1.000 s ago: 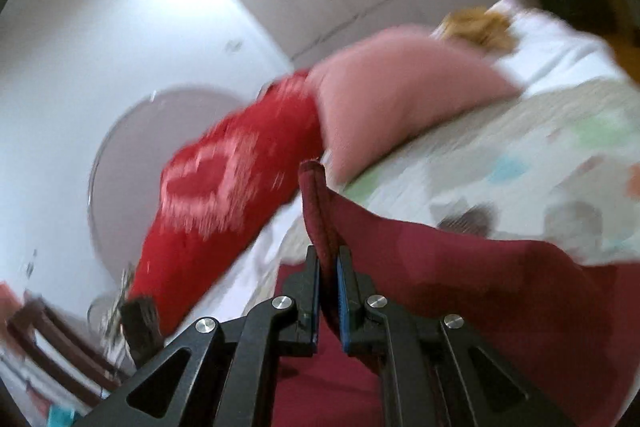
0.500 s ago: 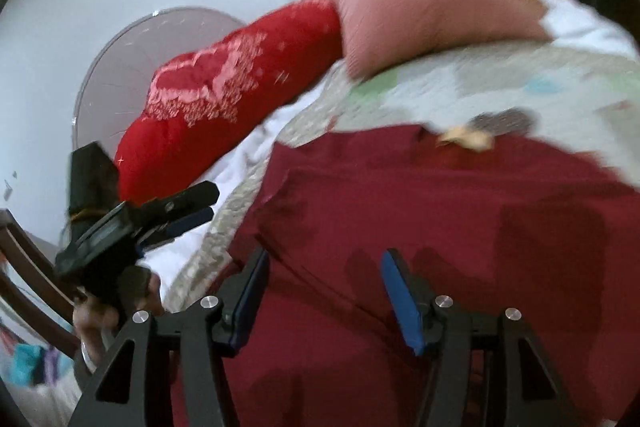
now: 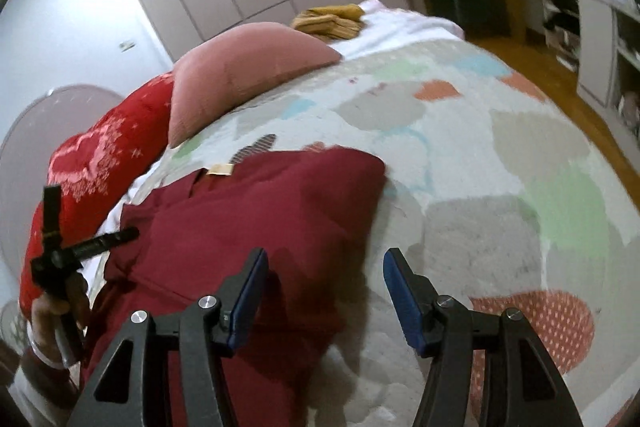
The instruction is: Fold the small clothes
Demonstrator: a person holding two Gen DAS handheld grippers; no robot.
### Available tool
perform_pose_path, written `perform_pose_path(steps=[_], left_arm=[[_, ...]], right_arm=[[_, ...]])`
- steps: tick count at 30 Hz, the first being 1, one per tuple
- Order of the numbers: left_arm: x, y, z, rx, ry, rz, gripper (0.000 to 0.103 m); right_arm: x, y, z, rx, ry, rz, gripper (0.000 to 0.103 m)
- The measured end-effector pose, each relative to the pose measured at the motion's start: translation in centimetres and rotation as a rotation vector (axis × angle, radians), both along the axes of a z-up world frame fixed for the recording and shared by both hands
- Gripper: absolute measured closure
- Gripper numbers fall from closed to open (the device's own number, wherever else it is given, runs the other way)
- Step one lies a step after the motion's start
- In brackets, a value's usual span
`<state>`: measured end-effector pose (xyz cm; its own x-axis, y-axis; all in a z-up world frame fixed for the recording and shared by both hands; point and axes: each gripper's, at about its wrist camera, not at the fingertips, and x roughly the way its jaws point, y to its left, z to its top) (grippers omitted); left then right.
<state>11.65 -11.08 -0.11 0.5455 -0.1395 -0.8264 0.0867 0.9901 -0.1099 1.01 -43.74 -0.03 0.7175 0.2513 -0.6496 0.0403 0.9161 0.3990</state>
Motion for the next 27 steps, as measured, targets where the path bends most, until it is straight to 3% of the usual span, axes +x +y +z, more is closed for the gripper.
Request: perform_pose_path(steps=[1, 3, 6, 12, 15, 19, 27], left_arm=[[-0.1, 0.1, 0.0, 0.008, -0.005, 0.007, 0.042], [-0.3, 0.2, 0.3, 0.023, -0.025, 0.026, 0.073], [-0.1, 0.7, 1.1, -0.013, -0.025, 0.028, 0.089], [0.1, 2.3, 3.5, -0.11, -0.047, 0.006, 0.094], [-0.4, 2.8, 3.8, -0.117, -0.054, 0.002, 0.095], [-1.5, 4.1, 3.5, -0.127, -0.062, 0.029, 0.096], [-1.6, 6.2, 1.5, -0.136, -0.003, 0.086, 0.097]], right_arm=[[0.0, -0.2, 0.0, 0.01, -0.001, -0.001, 0.045], [0.1, -0.8, -0.2, 0.031, -0.003, -0.01, 0.045], [0.4, -1.2, -0.1, 0.044, 0.002, -0.043, 0.045], [3.0, -1.4, -0.3, 0.037, 0.052, -0.074, 0.045], [3.9, -1.1, -0.4, 0.041, 0.076, -0.076, 0.045], [3.3, -0.5, -0.1, 0.045, 0.06, -0.061, 0.045], [1.2, 1.2, 1.0, -0.027, 0.05, 0.002, 0.045]])
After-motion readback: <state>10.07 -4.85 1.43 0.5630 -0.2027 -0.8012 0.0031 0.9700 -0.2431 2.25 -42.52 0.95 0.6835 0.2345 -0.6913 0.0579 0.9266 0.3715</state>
